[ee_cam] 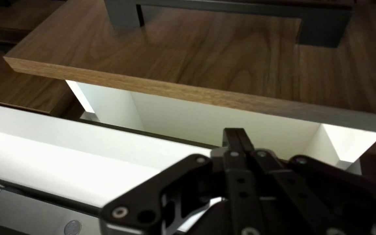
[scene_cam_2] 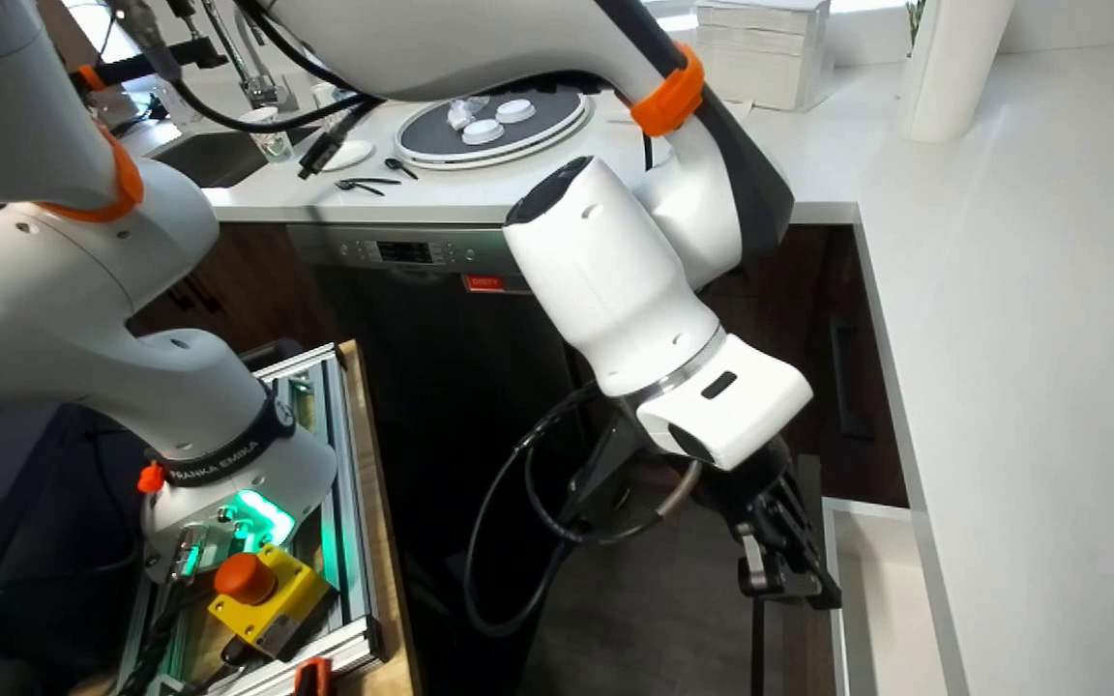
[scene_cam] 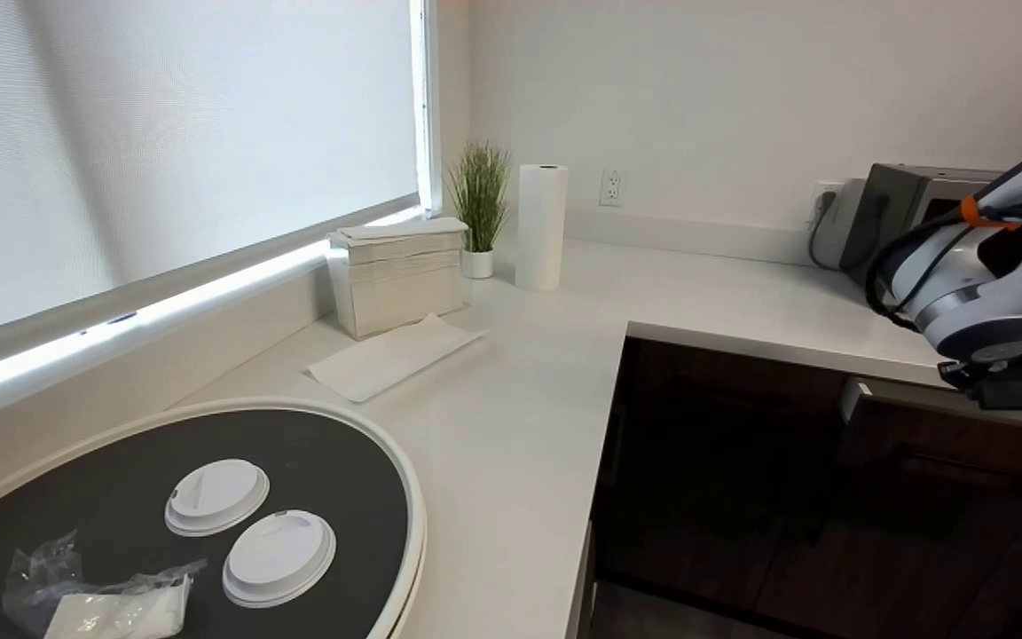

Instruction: Open the right drawer

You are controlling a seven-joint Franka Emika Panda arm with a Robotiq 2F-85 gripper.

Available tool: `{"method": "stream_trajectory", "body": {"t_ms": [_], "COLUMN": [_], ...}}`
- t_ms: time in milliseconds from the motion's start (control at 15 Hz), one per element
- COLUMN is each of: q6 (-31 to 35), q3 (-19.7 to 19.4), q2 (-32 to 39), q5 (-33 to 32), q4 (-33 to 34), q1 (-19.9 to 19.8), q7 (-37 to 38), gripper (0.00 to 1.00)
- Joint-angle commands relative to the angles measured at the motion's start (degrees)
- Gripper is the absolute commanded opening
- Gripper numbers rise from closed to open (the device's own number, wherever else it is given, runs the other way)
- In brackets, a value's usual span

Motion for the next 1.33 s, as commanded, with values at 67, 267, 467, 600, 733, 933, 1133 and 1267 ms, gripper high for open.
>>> {"method": "stream_trajectory", "body": {"t_ms": [67, 267, 467, 600, 733, 933, 1133, 1267], "q6": [-3.8, -4.9, -4.9, -4.4, -4.6, -5.3, -4.7, -4.0], "q3": [-0.4, -0.9, -1.2, -1.4, -1.4, -1.4, -1.5, -1.5], "q2": [1.4, 2.7, 4.2, 5.5, 6.3, 6.9, 7.8, 8.3], "q5": [3.2, 4.4, 6.3, 7.0, 7.5, 6.7, 8.0, 10.6], "q4": [5.1, 7.0, 8.1, 9.3, 9.9, 10.7, 11.4, 11.7], "q1": [-0.1, 0.0, 0.1, 0.1, -0.1, -0.4, -0.4, -0.3], "q7": [-2.9, -3.6, -4.8, -5.2, -5.5, -5.1, -5.9, -7.3], "gripper": [0.0, 0.0, 0.0, 0.0, 0.0, 0.0, 0.0, 0.0]}}
